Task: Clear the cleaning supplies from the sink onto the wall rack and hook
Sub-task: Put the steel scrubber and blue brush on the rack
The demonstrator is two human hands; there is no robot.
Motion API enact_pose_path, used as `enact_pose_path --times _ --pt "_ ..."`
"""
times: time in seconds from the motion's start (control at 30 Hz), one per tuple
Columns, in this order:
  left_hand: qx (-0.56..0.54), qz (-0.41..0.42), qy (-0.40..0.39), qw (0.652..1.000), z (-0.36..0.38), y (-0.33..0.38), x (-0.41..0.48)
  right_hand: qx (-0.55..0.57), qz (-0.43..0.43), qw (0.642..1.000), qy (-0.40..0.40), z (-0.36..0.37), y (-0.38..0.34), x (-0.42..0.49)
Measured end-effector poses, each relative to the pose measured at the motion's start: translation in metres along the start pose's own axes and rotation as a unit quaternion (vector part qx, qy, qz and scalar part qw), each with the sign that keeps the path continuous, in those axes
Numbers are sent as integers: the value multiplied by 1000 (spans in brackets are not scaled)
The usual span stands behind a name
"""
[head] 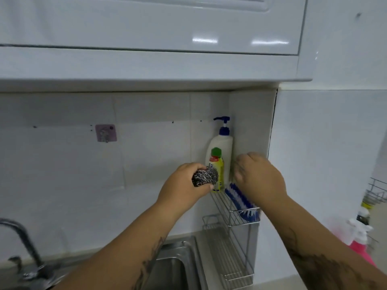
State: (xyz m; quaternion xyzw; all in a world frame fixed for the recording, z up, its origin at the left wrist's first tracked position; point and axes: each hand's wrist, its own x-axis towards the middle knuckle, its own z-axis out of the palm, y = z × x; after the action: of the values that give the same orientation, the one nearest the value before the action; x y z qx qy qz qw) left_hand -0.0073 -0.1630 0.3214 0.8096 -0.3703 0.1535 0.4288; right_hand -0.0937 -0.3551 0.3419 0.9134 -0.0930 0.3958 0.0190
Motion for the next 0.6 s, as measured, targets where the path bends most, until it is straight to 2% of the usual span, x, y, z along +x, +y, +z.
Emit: enact_pose_path --times 0.07,0.1,0.17,0.33,0.5,0.6 --pt "35 18 -2 999 11 11 1 32 -13 989 141 -9 12 -9" --pt "55 26 -2 998 18 17 0 47 -7 985 167 -9 16 -15" --pt "88 34 5 995 34 25 -1 72 13 986 152 -3 24 -28" --pt "158 55 7 986 69 28 -6 147 52 987 47 30 40 -54" --pt "240 90 -41 966 83 20 -1 161 33 986 39 49 48 -53" --pt "287 73 -113 948 86 18 9 140 43 988 45 59 51 -49"
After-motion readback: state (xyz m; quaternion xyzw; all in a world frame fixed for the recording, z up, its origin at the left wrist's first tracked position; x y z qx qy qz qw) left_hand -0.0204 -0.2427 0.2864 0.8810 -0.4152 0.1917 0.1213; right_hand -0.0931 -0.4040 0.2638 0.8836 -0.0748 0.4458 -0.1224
